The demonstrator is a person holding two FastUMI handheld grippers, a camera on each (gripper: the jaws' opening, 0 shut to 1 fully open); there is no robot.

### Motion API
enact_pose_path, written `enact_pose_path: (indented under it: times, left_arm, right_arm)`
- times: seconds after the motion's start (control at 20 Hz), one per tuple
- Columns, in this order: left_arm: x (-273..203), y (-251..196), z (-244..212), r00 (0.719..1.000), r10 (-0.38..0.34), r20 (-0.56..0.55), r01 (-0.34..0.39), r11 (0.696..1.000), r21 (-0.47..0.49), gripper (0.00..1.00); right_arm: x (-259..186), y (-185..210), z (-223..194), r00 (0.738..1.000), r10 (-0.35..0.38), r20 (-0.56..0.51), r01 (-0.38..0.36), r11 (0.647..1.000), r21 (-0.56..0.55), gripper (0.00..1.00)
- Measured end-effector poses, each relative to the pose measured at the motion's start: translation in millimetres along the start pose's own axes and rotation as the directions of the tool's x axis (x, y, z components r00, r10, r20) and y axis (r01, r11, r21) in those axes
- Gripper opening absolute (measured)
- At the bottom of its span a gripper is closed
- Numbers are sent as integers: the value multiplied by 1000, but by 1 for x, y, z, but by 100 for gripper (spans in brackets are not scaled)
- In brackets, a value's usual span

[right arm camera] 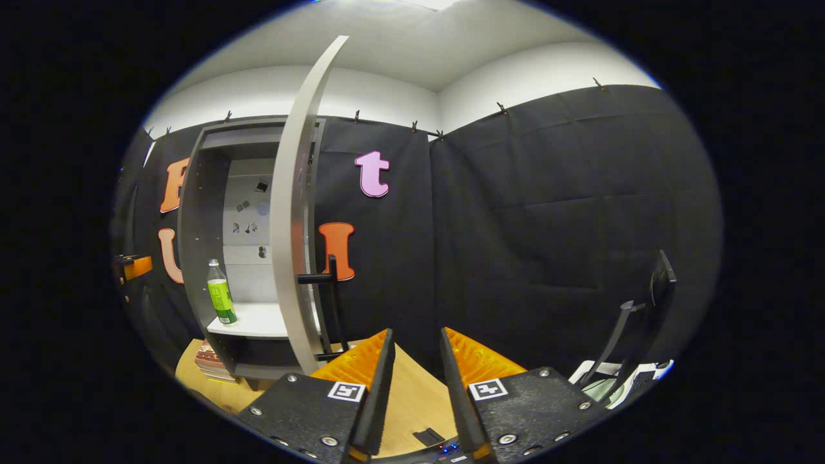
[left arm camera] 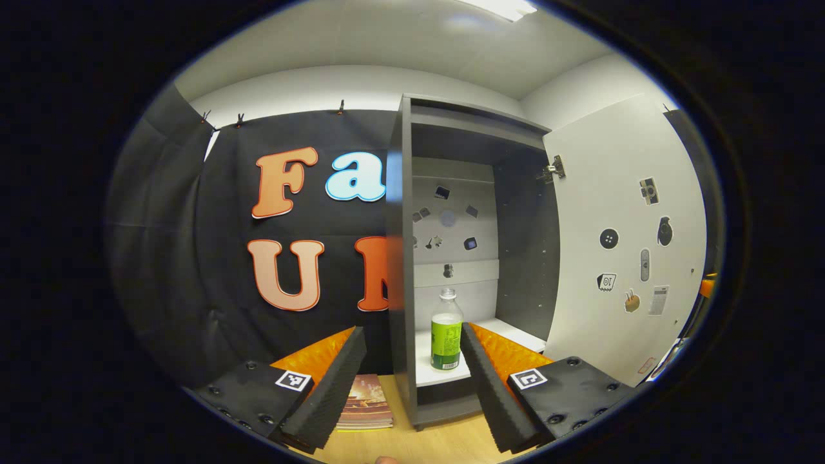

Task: Open the cabinet door with the right hand, grasp the bottle in the cabinet with the left hand and place it on the coaster, then close the cabinet door with the right hand.

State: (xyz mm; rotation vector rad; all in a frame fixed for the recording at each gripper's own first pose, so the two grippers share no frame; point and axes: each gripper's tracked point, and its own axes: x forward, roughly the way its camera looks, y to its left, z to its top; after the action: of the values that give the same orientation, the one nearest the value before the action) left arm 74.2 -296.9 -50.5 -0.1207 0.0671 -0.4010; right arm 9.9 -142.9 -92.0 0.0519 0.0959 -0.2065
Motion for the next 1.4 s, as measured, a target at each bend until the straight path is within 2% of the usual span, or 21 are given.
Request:
enact_pose_path:
  times: [0.05,0.1,0.15,0.25,0.45,0.55,0.6,0.65,0.75,1.05,1.1,1.4]
  left_arm:
    - [10,-12,-2,1000,-13,-2,13,1000,-6,96]
    - [19,-24,-3,1000,-20,2,20,1000,-12,94]
    - [28,-33,-4,1000,-25,2,25,1000,-12,96]
    - [49,-49,-14,999,-30,-10,30,999,-13,94]
    - [97,-62,-35,999,-1,-32,0,1000,-27,94]
    - [123,-62,-44,999,18,-46,-20,999,-35,94]
    - [138,-63,-51,998,27,-56,-29,999,-35,99]
    - [148,-62,-59,997,41,-71,-43,998,-35,94]
    - [167,-56,-72,993,68,-98,-70,997,-24,99]
    - [204,-52,-102,981,126,-149,-125,992,19,95]
    - [213,-46,-107,975,163,-151,-158,987,44,95]
    - [212,-53,-113,969,181,-169,-171,983,70,98]
  right_arm:
    - [2,-5,1,1000,-4,2,4,1000,1,55]
    - [4,-11,1,1000,-13,1,13,1000,4,54]
    - [7,-18,0,1000,-21,-2,21,1000,9,61]
    - [11,-32,2,999,-35,-9,35,999,21,76]
    - [21,-50,7,998,-59,1,59,998,20,90]
    - [27,-54,5,998,-60,-2,60,998,13,93]
    - [30,-56,2,998,-60,-6,60,998,9,93]
    - [32,-57,-1,998,-60,-11,60,998,7,93]
    - [40,-59,-7,998,-56,-26,57,998,8,93]
    - [59,-61,-22,997,-52,-52,53,999,9,93]
    - [59,-62,-24,997,-51,-53,52,999,9,93]
    - [63,-63,-32,997,-48,-63,50,998,28,93]
